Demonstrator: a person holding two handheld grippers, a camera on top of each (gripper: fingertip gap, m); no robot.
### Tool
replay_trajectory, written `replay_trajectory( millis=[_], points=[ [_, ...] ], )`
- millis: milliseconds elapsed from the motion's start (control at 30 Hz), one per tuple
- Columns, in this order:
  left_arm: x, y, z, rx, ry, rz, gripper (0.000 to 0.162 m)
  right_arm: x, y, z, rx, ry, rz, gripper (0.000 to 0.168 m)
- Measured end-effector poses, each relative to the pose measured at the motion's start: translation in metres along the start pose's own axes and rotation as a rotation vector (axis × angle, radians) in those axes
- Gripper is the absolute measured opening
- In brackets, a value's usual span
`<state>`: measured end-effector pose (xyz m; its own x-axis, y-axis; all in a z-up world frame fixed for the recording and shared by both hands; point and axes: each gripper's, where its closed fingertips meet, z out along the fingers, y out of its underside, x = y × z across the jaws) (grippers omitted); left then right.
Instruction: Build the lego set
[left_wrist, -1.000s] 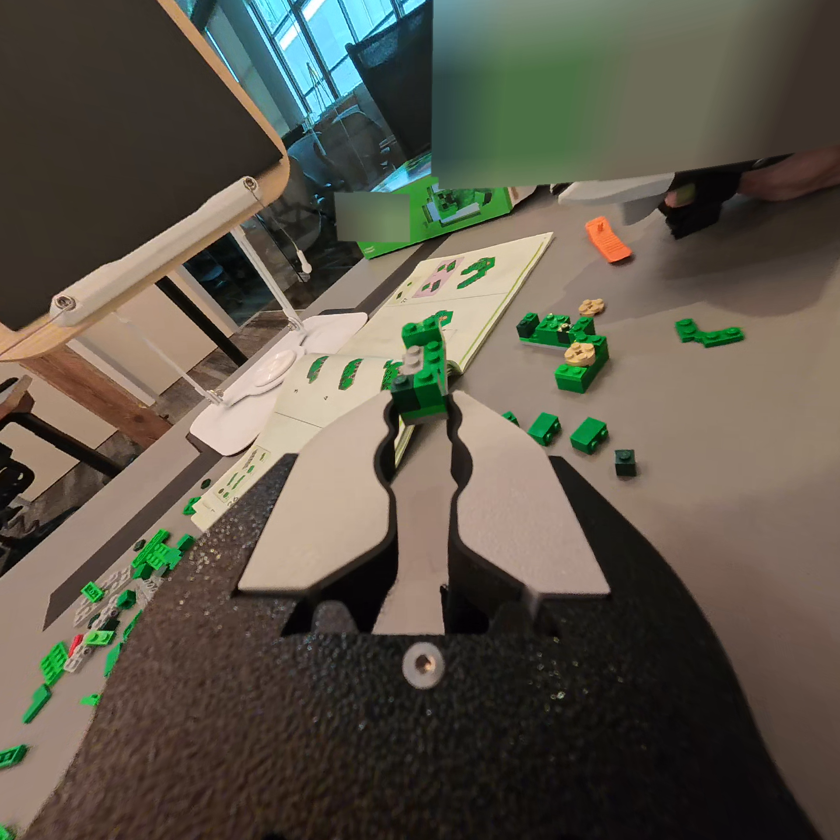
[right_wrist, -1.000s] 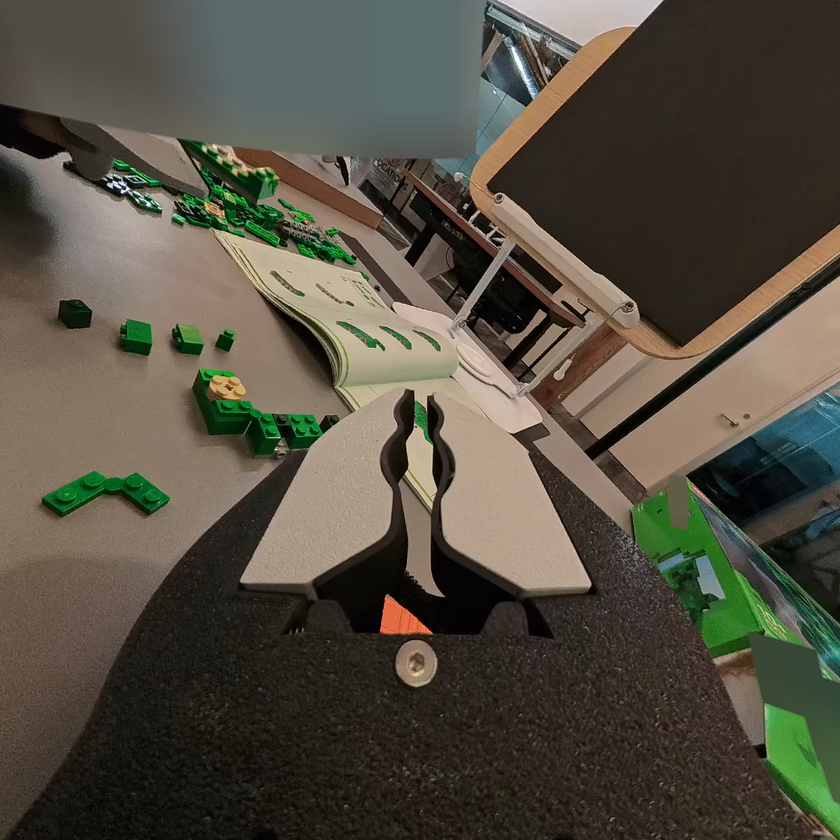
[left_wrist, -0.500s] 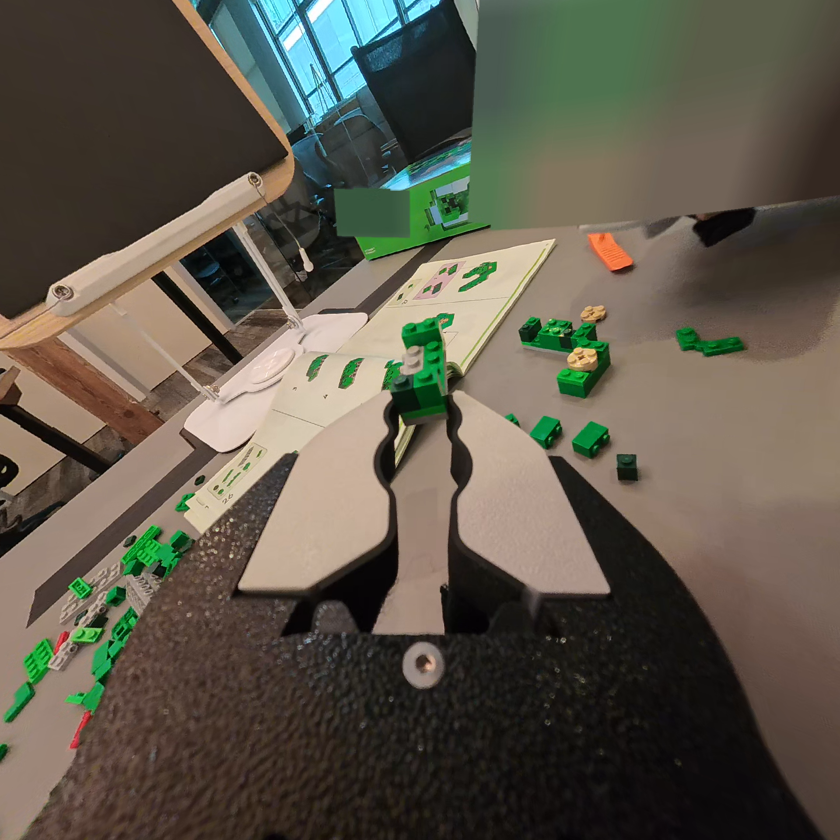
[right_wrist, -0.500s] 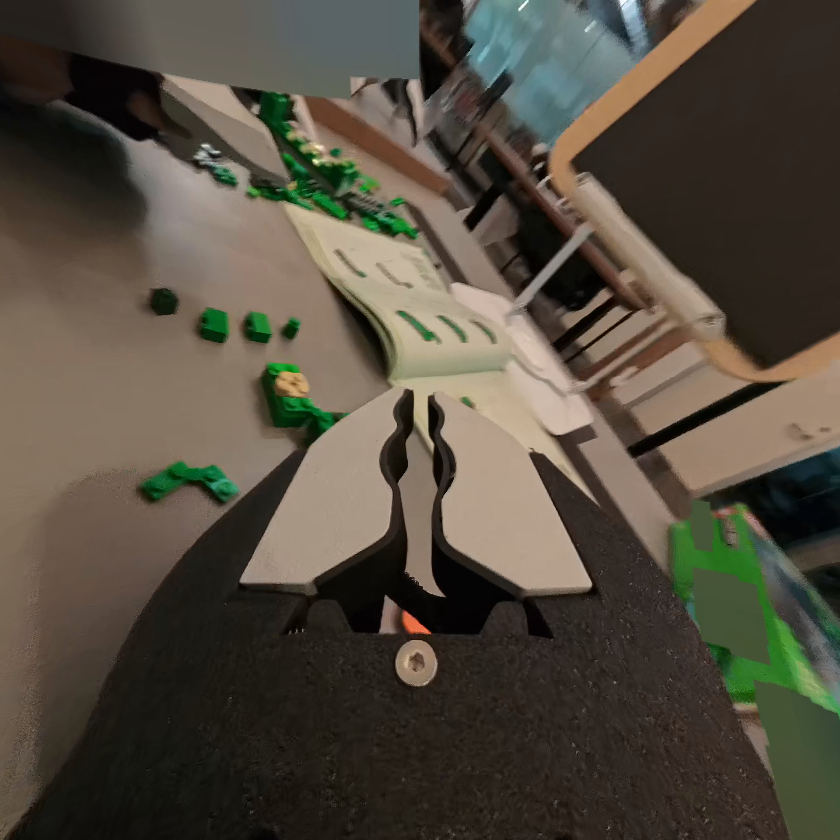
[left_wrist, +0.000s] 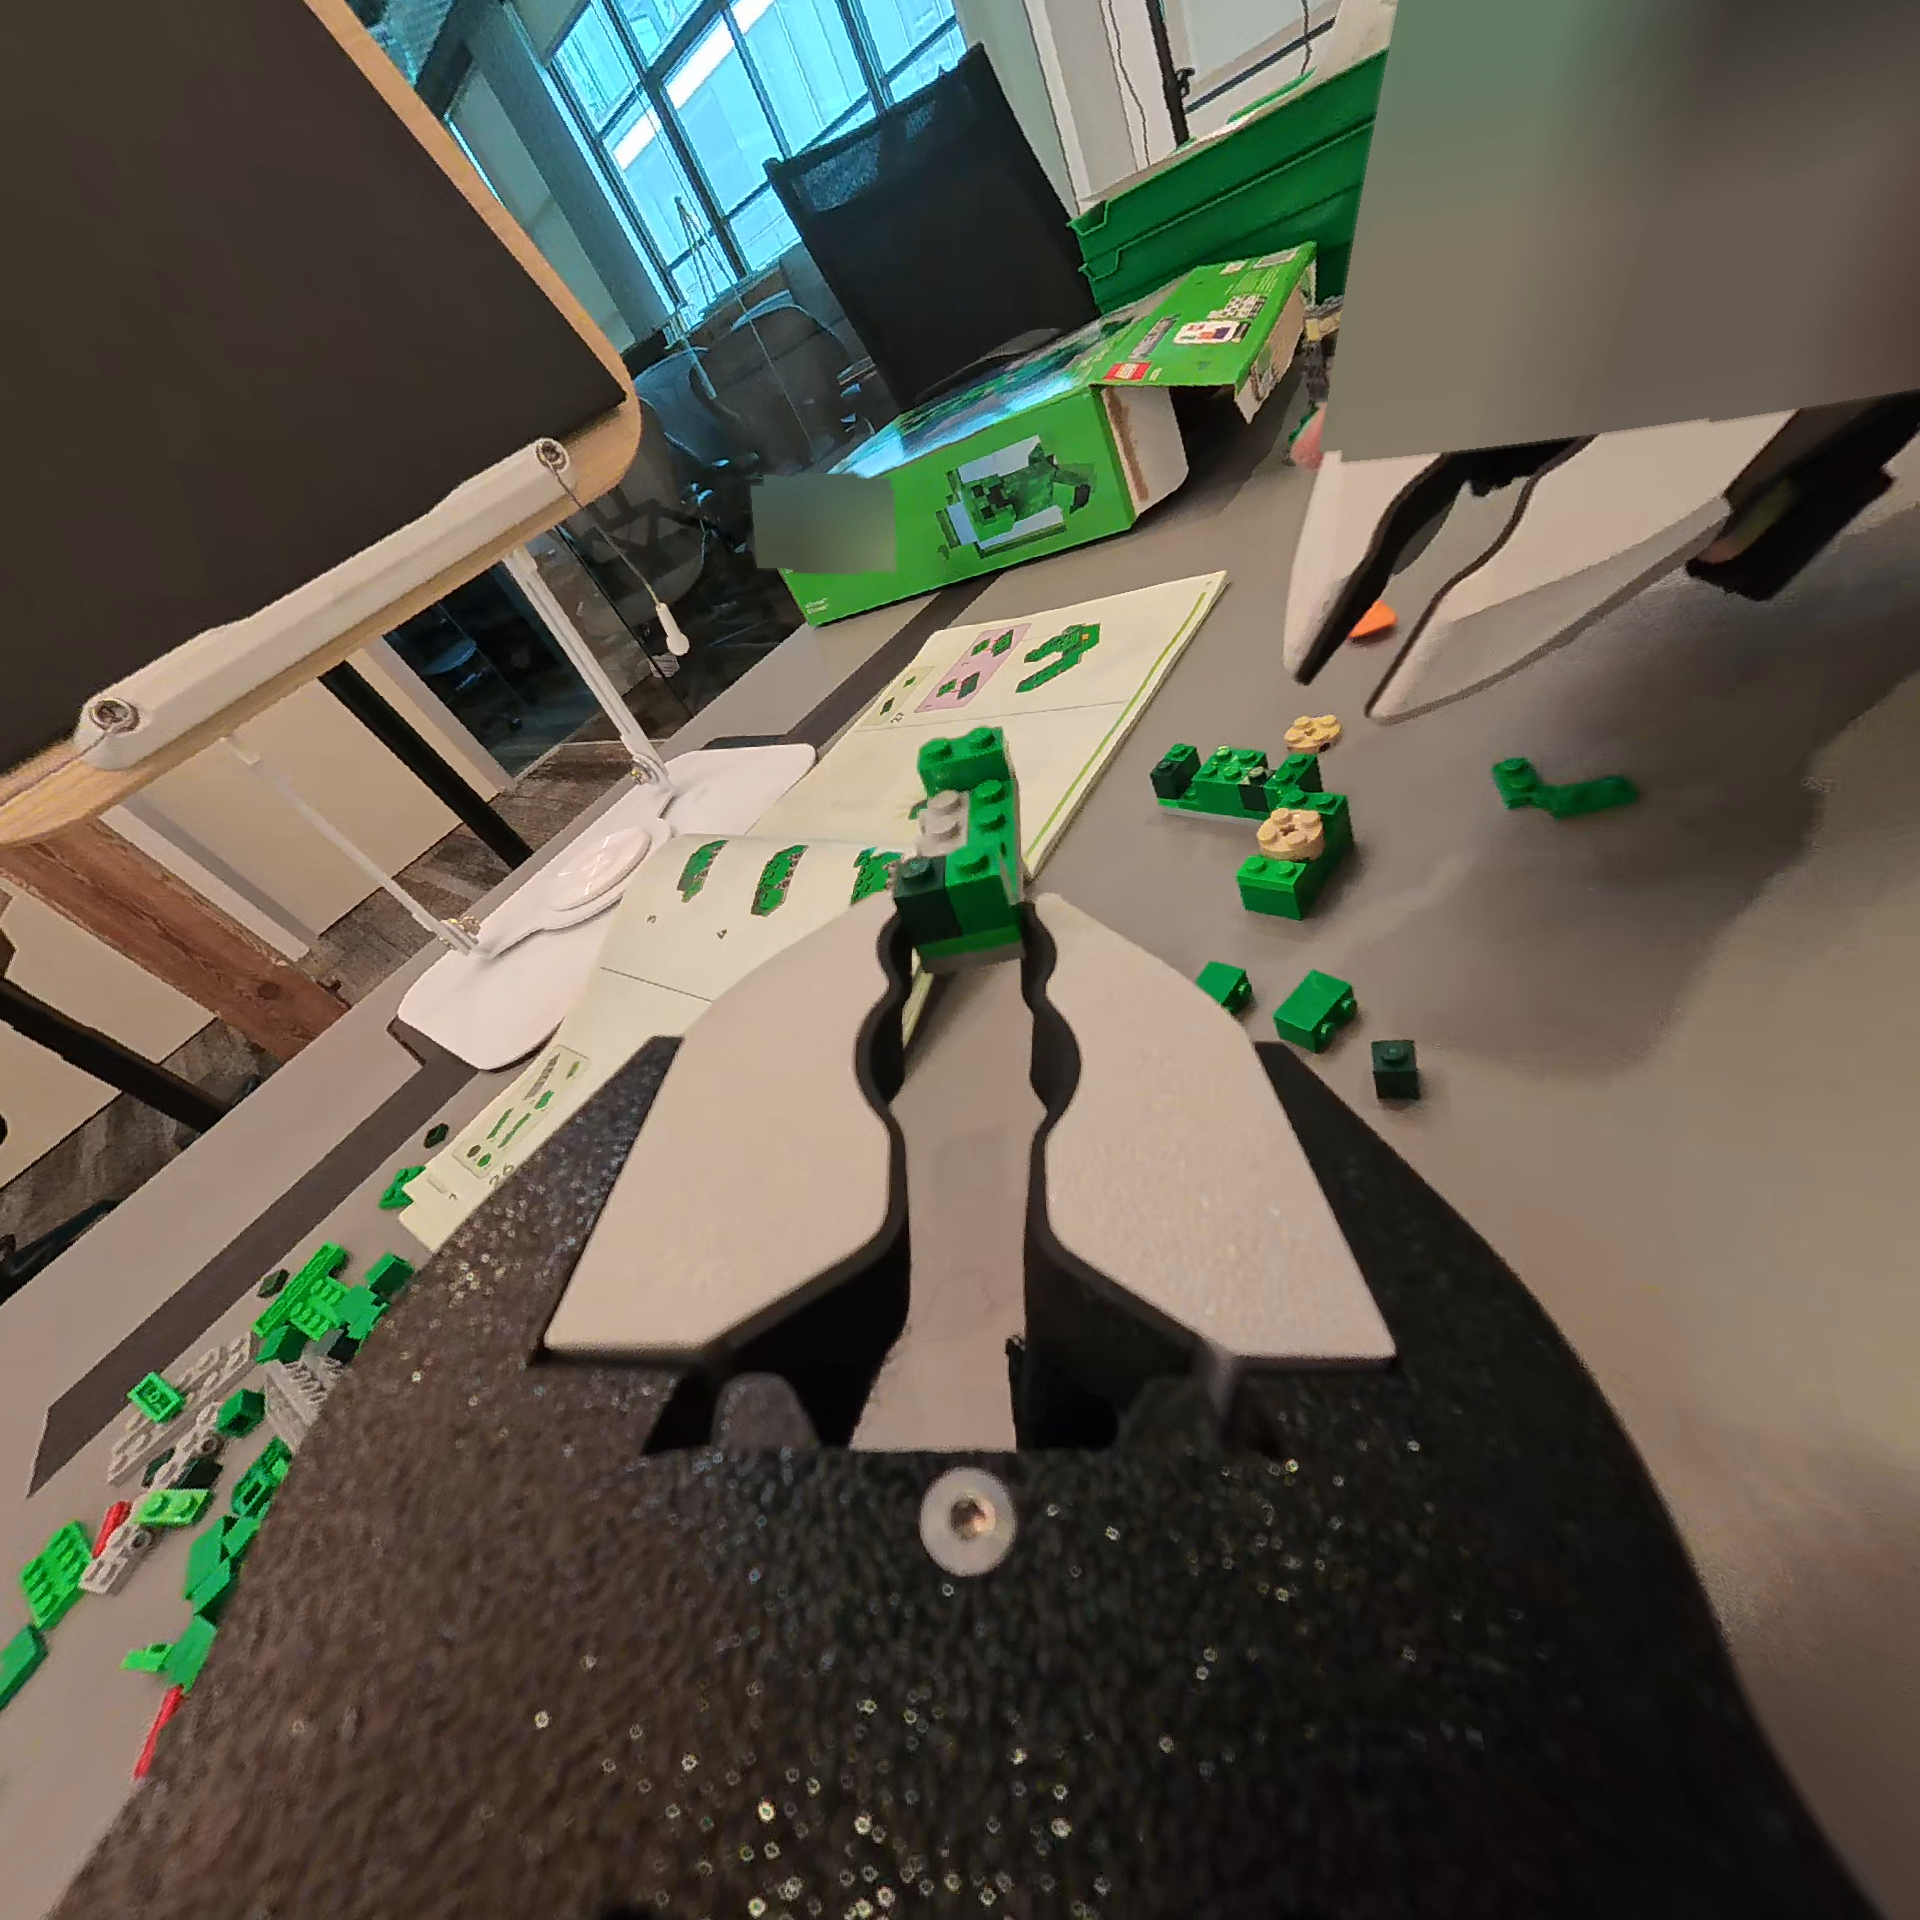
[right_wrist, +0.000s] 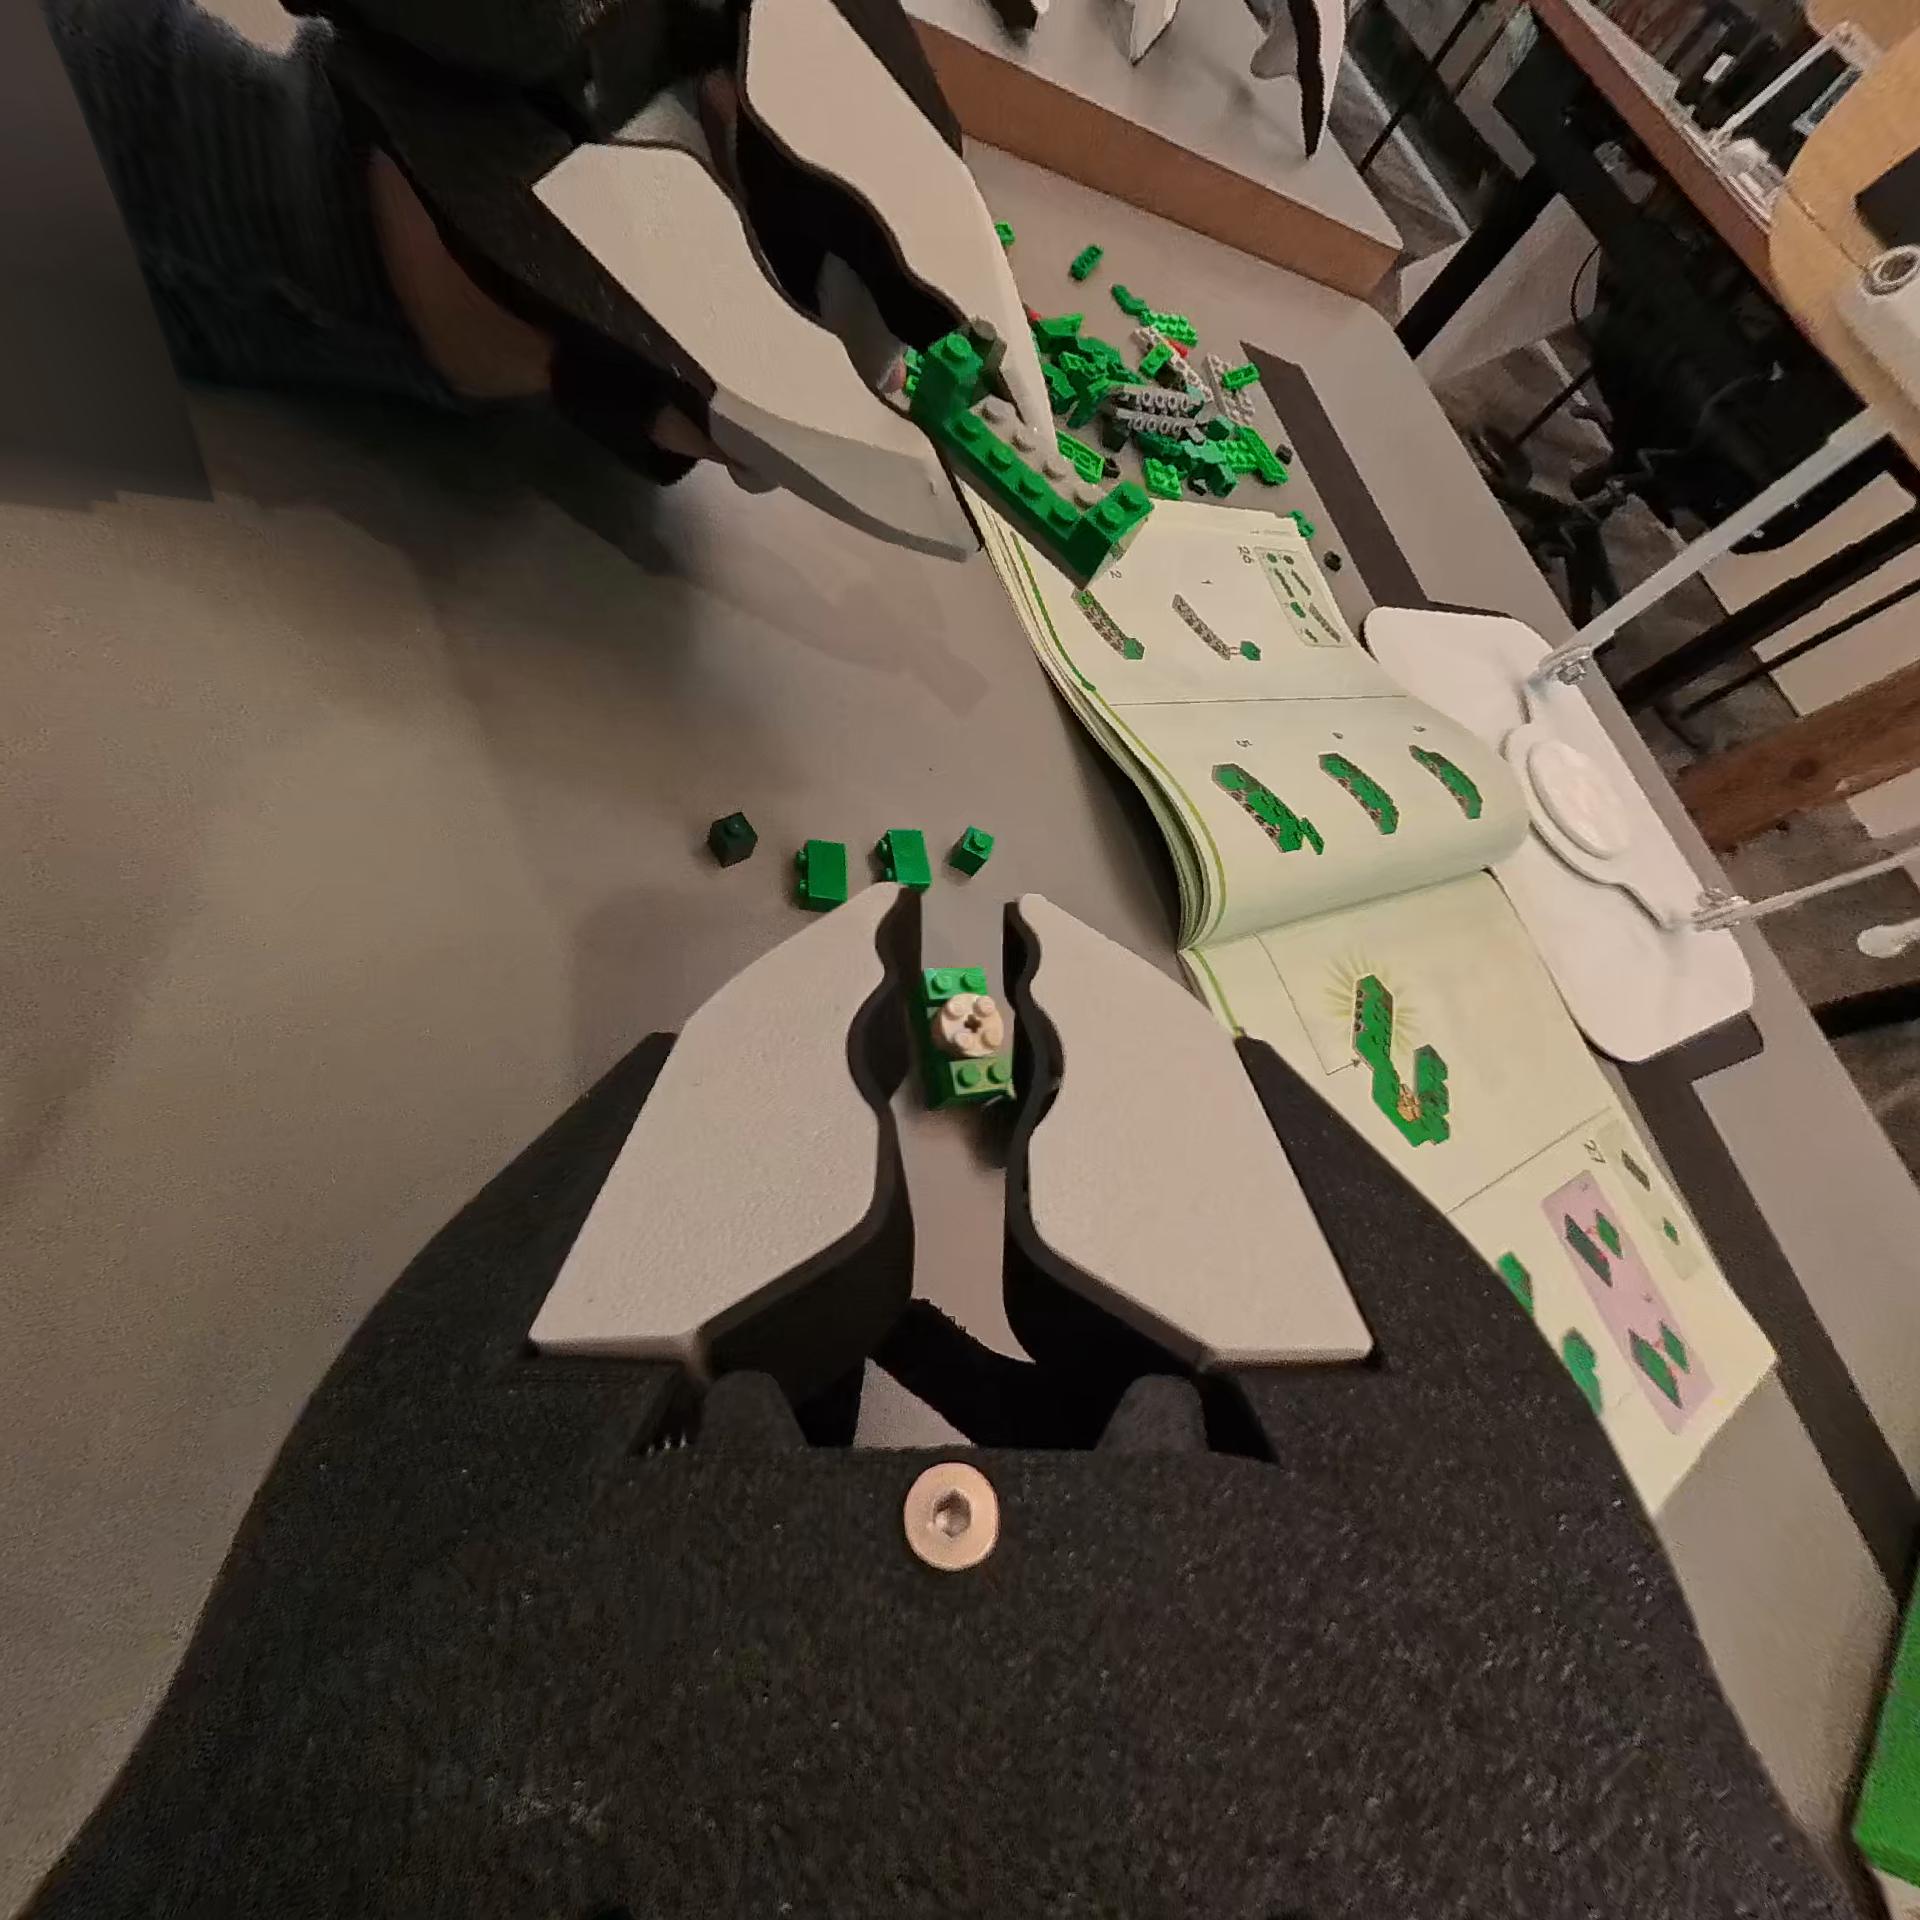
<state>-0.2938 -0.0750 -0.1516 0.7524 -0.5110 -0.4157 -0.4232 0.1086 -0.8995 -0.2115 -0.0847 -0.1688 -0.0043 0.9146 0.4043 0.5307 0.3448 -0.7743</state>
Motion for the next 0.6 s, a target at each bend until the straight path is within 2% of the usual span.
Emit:
replay_trajectory(
  millis=[367,467,600],
  points=[
    [-0.003,-0.001,0.0,0.01,-0.015,-0.001,0.019,0.023,0.0,0.01,-0.031,0.029,-0.065,0.013],
    [-0.005,-0.001,0.0,0.013,-0.027,-0.006,0.019,0.028,0.001,0.018,-0.046,-0.036,-0.089,0.004],
    [-0.007,-0.002,-0.001,0.019,-0.039,-0.011,0.019,0.027,0.004,0.033,-0.092,-0.248,-0.137,0.003]
  ],
)
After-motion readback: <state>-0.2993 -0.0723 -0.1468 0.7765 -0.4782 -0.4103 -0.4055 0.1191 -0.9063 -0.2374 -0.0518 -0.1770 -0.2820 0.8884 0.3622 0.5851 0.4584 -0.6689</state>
